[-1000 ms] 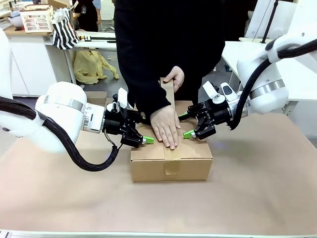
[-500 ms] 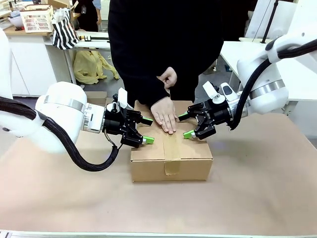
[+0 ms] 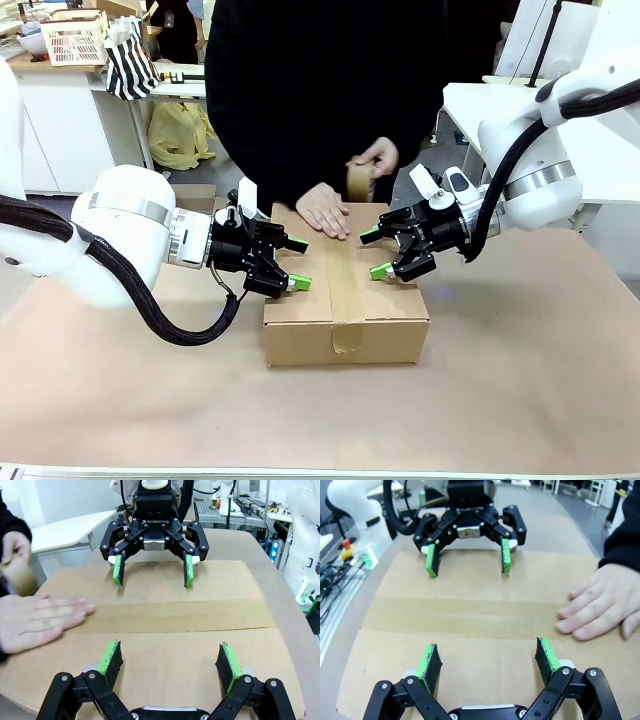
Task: Pack the gift set into the box.
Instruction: Press and hold the closed box until the human finishes sealing it.
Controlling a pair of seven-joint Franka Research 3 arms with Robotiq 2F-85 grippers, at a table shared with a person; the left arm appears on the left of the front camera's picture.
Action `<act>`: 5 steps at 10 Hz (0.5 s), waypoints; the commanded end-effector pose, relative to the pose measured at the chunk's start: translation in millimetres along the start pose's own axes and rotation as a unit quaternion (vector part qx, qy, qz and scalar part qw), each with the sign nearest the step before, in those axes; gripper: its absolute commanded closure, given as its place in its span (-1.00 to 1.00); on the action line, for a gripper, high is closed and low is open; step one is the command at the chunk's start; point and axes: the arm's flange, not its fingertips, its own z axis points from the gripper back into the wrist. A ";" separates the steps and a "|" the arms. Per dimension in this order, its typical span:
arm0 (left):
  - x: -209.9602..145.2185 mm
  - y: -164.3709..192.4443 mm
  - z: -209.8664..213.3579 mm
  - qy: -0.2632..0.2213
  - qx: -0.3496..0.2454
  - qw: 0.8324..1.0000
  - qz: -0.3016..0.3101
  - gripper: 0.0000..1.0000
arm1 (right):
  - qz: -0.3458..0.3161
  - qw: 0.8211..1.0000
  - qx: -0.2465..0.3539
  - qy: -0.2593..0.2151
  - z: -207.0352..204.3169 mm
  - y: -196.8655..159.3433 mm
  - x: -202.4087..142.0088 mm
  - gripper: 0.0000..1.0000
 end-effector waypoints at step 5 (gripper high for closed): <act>-2.5 -3.0 0.4 0.006 -0.003 1.000 -0.001 -1.00 | 0.001 1.000 -0.001 0.001 -0.3 0.6 -0.9 -1.00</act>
